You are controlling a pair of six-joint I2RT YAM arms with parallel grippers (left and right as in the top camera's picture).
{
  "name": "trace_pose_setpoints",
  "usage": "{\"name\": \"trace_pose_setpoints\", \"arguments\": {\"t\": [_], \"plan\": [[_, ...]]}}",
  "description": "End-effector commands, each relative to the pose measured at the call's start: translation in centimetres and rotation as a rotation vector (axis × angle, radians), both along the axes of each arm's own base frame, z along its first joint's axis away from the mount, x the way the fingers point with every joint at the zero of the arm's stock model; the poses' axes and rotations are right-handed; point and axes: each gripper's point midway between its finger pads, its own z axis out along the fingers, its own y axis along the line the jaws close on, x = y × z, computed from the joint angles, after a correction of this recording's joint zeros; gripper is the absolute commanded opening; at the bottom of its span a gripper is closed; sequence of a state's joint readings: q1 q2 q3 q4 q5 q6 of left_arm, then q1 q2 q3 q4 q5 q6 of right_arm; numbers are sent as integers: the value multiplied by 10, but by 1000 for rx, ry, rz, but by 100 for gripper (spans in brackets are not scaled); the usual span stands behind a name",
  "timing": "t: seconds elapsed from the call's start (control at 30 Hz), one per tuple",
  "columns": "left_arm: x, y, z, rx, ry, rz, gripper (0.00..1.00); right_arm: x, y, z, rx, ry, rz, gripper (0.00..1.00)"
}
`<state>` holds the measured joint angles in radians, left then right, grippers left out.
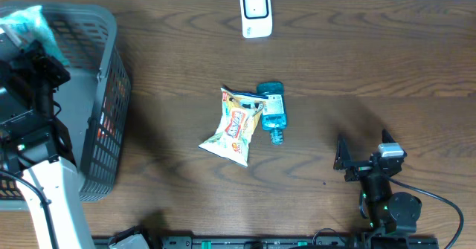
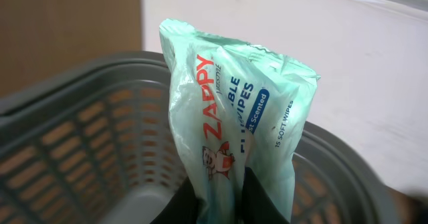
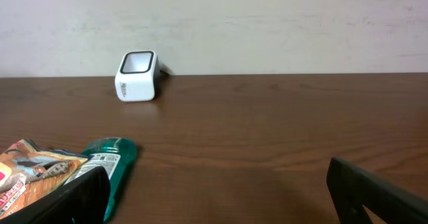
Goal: Scan the item barcode
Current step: 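Lift the wipes pack out and carry it toward the scanner area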
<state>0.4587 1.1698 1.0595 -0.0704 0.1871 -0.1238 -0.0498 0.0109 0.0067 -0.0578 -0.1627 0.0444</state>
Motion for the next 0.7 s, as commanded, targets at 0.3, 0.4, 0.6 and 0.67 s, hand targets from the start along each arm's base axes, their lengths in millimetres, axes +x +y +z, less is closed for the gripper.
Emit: {"name": "trace_pose_setpoints", "arguments": {"t": [0.3, 0.4, 0.6, 0.67], "plan": [[-32, -63, 85, 75, -220, -157, 7, 0, 1, -1, -8, 0, 3, 99], [-42, -91, 102, 89, -275, -247, 7, 0, 1, -1, -8, 0, 3, 99], [-58, -158, 126, 89, -362, -475, 7, 0, 1, -1, -8, 0, 3, 99], [-60, -180, 125, 76, -363, -544, 7, 0, 1, -1, -8, 0, 3, 99]]}}
